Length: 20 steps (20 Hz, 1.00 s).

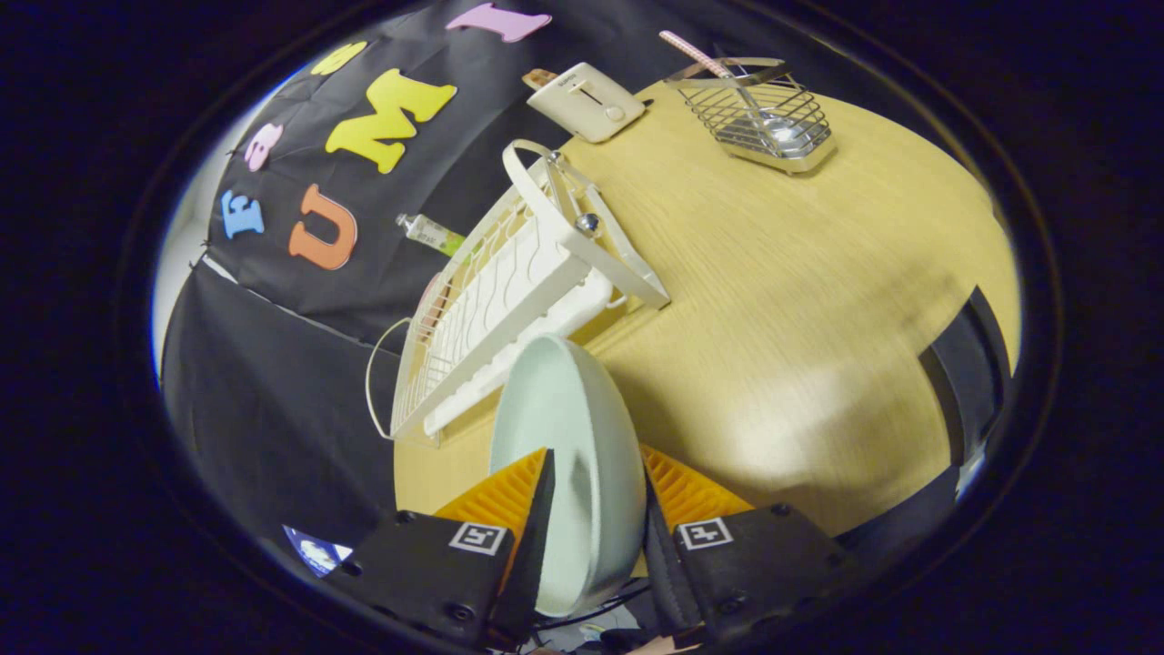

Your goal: Take the plate from the dish rack, then take the spoon from the basket and place it into the plate.

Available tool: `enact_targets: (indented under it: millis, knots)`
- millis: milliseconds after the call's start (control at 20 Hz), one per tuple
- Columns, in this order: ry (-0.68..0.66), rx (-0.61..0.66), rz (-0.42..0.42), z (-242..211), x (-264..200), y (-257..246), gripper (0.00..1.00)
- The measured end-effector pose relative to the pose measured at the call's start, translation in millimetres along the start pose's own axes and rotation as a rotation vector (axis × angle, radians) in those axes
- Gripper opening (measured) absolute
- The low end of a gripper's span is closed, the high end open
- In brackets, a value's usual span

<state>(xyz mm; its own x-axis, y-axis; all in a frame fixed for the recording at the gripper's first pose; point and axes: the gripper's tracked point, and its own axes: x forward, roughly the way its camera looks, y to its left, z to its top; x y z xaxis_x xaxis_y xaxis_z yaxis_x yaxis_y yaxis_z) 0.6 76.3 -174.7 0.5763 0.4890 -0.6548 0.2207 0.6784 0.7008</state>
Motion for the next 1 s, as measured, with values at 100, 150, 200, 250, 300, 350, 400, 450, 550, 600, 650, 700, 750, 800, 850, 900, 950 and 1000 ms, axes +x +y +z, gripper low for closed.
enact_targets:
  millis: [100, 150, 200, 250, 300, 350, 400, 450, 550, 600, 650, 700, 750, 800, 850, 900, 950, 1000]
  knots:
    - [0.0, -0.005, -0.007, 0.2, 0.9, 0.7, 0.57]
    - [-0.009, -0.017, -0.007, 3.1, 1.2, 1.1, 0.57]
    - [-0.024, -0.027, -0.007, 5.6, -0.2, 2.3, 0.58]
    - [-0.037, -0.038, -0.005, 9.2, -1.6, 3.2, 0.59]
    - [-0.05, -0.05, -0.001, 11.7, -3.3, 4.9, 0.59]
    - [-0.063, -0.065, 0.0, 14.0, -5.9, 6.3, 0.6]
    - [-0.083, -0.092, 0.001, 16.5, -10.5, 8.4, 0.6]
    - [-0.113, -0.13, -0.01, 20.9, -16.4, 9.1, 0.63]
    - [-0.194, -0.229, -0.037, 31.4, -34.4, 12.4, 0.65]
    - [-0.246, -0.283, -0.056, 40.5, -44.6, 12.8, 0.66]
    - [-0.308, -0.346, -0.076, 50.4, -57.7, 13.5, 0.67]
    - [-0.382, -0.413, -0.104, 60.3, -73.4, 14.8, 0.68]
    - [-0.463, -0.482, -0.136, 74.3, -91.4, 16.6, 0.71]
    - [-0.544, -0.55, -0.172, 87.5, -109.1, 16.7, 0.74]
    - [-0.618, -0.608, -0.199, 100.6, -126.6, 18.3, 0.76]
    - [-0.673, -0.656, -0.222, 107.1, -140.1, 18.6, 0.78]
    - [-0.714, -0.685, -0.243, 115.6, -151.7, 17.2, 0.82]
    - [-0.74, -0.706, -0.259, 125.1, -160.5, 14.8, 0.83]
